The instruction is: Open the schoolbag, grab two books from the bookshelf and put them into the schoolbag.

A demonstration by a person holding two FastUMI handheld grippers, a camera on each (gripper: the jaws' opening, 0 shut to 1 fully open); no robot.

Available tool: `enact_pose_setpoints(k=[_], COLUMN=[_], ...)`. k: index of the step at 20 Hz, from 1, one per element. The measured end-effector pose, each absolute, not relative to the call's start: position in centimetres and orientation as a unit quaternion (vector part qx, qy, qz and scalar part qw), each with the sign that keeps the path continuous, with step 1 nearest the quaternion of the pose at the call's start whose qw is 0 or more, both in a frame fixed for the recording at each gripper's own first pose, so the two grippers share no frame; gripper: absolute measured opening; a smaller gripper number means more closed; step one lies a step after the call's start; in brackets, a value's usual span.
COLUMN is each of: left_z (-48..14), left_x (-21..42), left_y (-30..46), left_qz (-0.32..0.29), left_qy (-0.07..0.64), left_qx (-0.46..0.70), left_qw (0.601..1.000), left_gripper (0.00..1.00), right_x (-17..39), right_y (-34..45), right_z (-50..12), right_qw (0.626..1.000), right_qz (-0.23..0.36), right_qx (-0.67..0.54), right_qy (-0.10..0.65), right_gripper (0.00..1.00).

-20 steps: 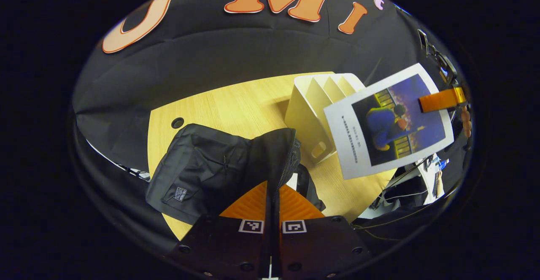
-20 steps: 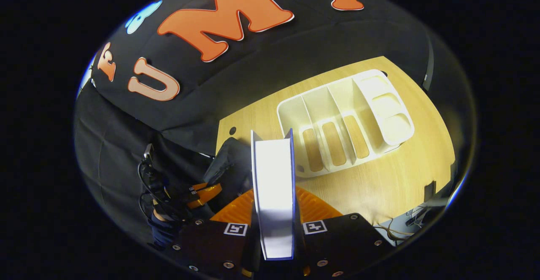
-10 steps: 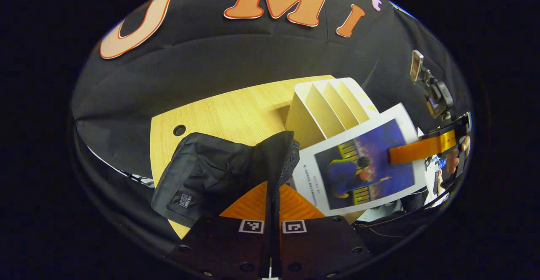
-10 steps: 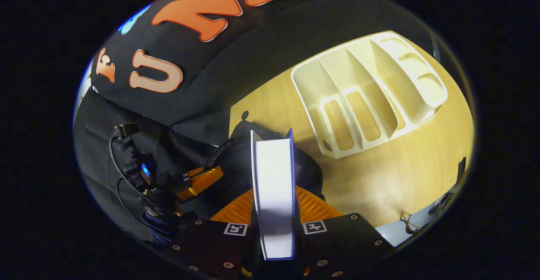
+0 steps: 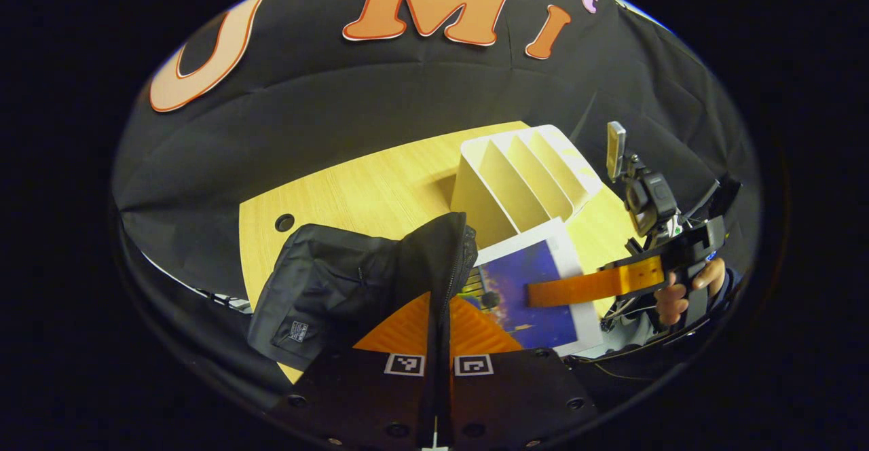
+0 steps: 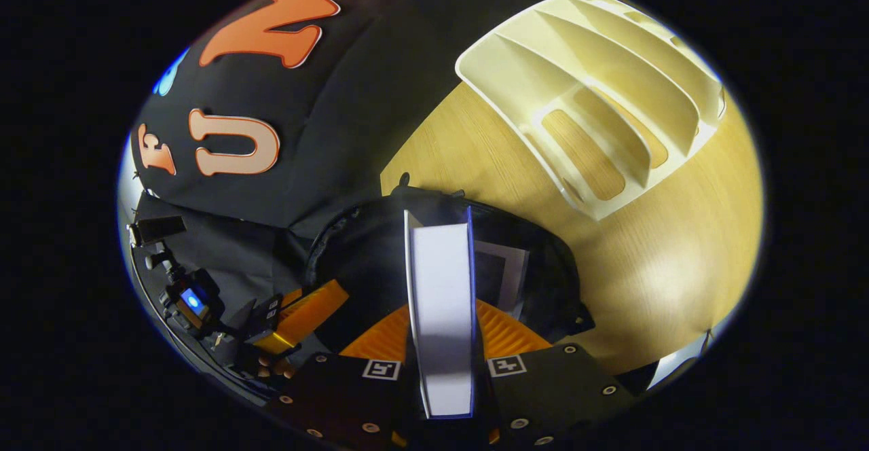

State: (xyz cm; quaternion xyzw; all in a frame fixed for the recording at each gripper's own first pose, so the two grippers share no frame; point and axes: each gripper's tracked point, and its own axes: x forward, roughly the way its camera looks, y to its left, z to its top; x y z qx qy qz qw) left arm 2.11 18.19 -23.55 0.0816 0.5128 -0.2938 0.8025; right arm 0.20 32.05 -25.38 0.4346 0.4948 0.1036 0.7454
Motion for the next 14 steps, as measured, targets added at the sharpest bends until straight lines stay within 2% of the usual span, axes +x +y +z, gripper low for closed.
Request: enact_pose_setpoints(k=[9, 14], left_z=[-22.2, -21.6], left_x=[1.6, 1.5], left_y=[17.3, 16.5], left_qz=[-0.315, -0.329], left_qy=[0.504, 0.495], left_qx=[0.113, 0.131], left_qw=[0.796, 0.794], left_gripper=[0.02, 0.02], right_x=[1.7, 2.4], right_y=[35.8, 37.8], right_z=[-27.1, -28.5], right_qw=[0.752, 0.747], right_qz=[0.088, 0.098], right_qx=[0.458, 0.467], right_qy=[0.467, 0.463], right_gripper=[0.32, 0.32])
